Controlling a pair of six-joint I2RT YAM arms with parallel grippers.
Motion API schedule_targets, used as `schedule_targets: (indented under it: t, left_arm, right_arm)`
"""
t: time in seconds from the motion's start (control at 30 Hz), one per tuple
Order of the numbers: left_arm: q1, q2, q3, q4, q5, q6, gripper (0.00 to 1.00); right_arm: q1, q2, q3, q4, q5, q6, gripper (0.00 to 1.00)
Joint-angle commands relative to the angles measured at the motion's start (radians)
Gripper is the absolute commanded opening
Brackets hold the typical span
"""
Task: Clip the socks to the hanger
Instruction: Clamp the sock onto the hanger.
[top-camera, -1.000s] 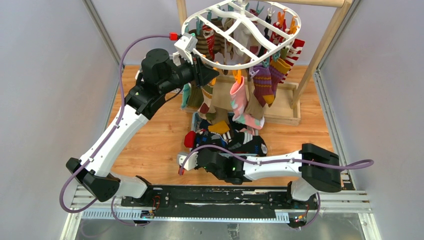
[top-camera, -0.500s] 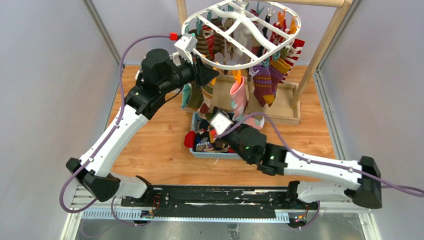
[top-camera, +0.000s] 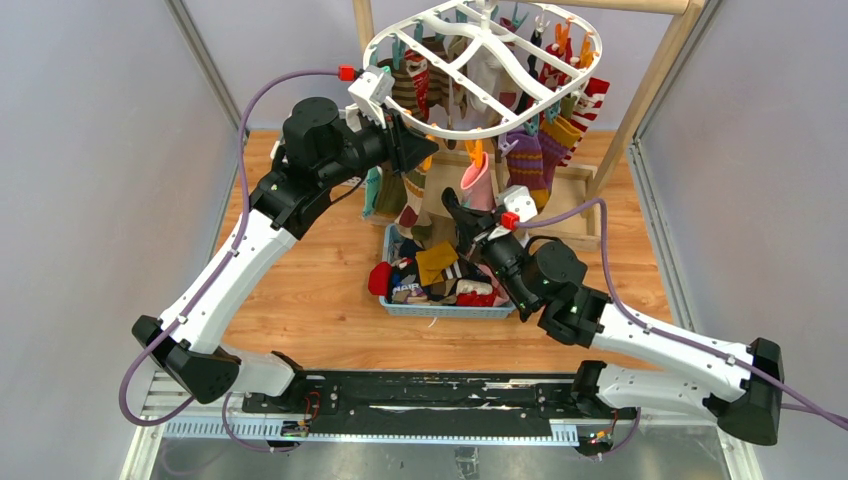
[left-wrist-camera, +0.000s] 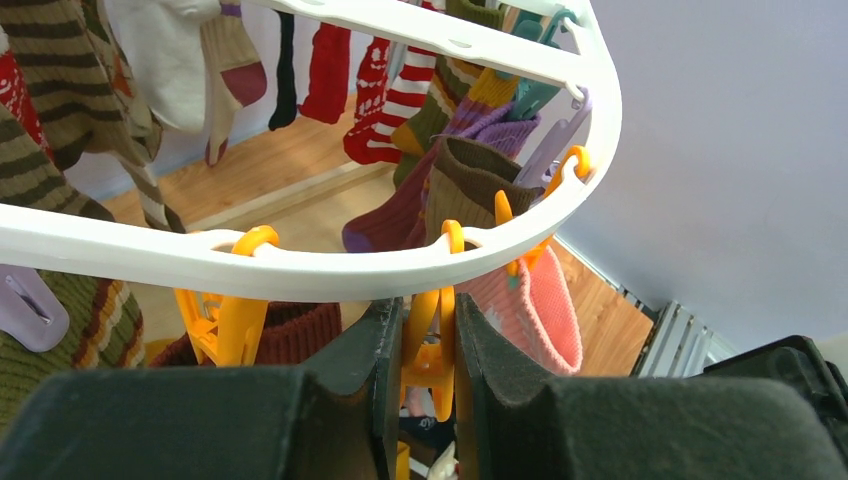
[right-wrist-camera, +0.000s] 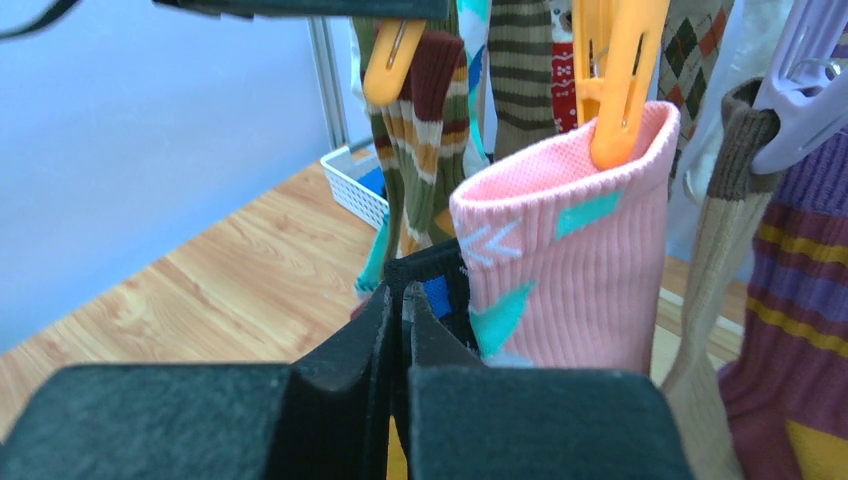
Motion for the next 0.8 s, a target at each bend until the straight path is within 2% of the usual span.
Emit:
schedule_targets:
  t: [0.0,0.23,0.53,0.77]
  left_arm:
    - [0.029,-0.009,-0.004,-0.054,-0.069,-0.013,0.01]
    - [0.029,-0.009,-0.008,-0.06,-0.092,-0.047,0.01]
    - [0.029,-0.038,-0.075,-0.015,-0.215,-0.115,0.0]
    - [0.027,-0.025,-0.066,0.001,-0.222,-0.147,0.0]
  right_arm:
    - [-0.018,0.045,-0.002,0.192,0.01,0.099,0.0]
    - [-0.018,0.131,-0.012,0.422,0.007,0.066,0.0]
    - [-0.019,0.158,-0.03,0.511,0.035,0.065,0.0]
    - [-0.02,0.179,-0.022,0.539,0.029,0.065,0.0]
